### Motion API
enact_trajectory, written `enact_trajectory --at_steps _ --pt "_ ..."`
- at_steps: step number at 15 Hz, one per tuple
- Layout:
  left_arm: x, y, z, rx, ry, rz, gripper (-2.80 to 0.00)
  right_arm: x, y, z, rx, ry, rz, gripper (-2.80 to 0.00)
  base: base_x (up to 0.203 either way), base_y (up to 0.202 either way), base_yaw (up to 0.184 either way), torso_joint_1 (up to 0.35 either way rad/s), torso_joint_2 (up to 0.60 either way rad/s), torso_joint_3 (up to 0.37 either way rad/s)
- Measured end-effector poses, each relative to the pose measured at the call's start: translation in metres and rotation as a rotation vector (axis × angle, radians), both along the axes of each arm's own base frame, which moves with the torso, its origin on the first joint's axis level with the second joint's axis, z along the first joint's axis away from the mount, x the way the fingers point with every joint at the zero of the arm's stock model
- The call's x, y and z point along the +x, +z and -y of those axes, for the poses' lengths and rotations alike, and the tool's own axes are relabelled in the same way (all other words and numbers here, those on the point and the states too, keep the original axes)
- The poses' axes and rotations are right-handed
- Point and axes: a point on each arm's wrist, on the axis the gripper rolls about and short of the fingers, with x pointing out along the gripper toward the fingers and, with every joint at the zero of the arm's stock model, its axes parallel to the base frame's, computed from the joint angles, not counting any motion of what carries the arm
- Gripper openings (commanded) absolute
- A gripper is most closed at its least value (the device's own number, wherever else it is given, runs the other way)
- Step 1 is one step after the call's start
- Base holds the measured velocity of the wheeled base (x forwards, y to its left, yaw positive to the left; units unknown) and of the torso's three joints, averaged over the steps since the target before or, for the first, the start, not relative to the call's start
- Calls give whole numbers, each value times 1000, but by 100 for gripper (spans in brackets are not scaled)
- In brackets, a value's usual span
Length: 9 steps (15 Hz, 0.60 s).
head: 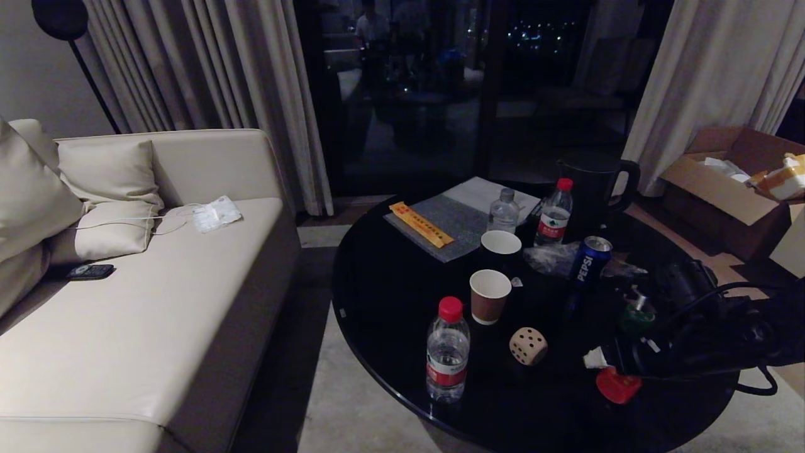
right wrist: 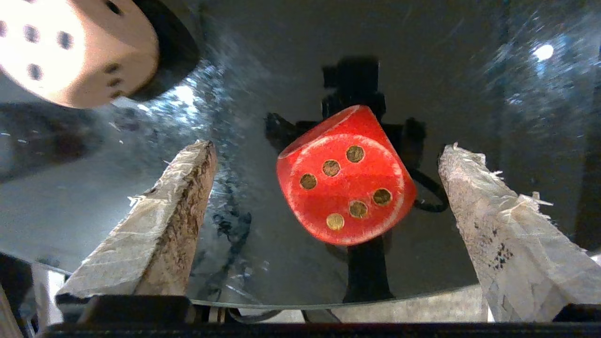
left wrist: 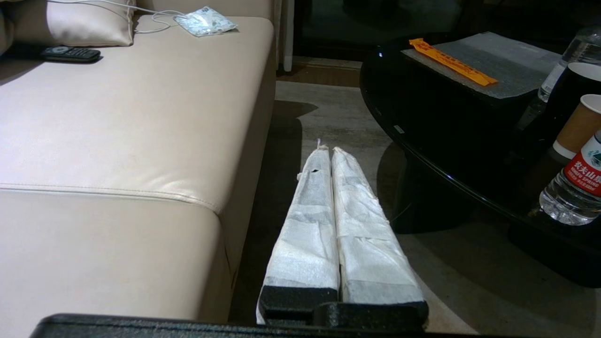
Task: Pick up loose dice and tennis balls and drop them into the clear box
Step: Pick up toys out of the box
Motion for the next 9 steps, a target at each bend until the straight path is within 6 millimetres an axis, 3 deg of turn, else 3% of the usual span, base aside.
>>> enact_trajectory --at_steps 6,7,9 --pt "0 0 0 0 0 1 -280 -1 -16 1 -4 -3 -64 0 0 0 0 0 0 0" --pt "0 0 0 0 0 1 -280 -2 -18 1 -4 -4 -70 -280 0 0 0 0 0 0" --pt "0 0 0 0 0 1 -280 -4 -21 1 -6 -3 -84 -280 0 0 0 0 0 0"
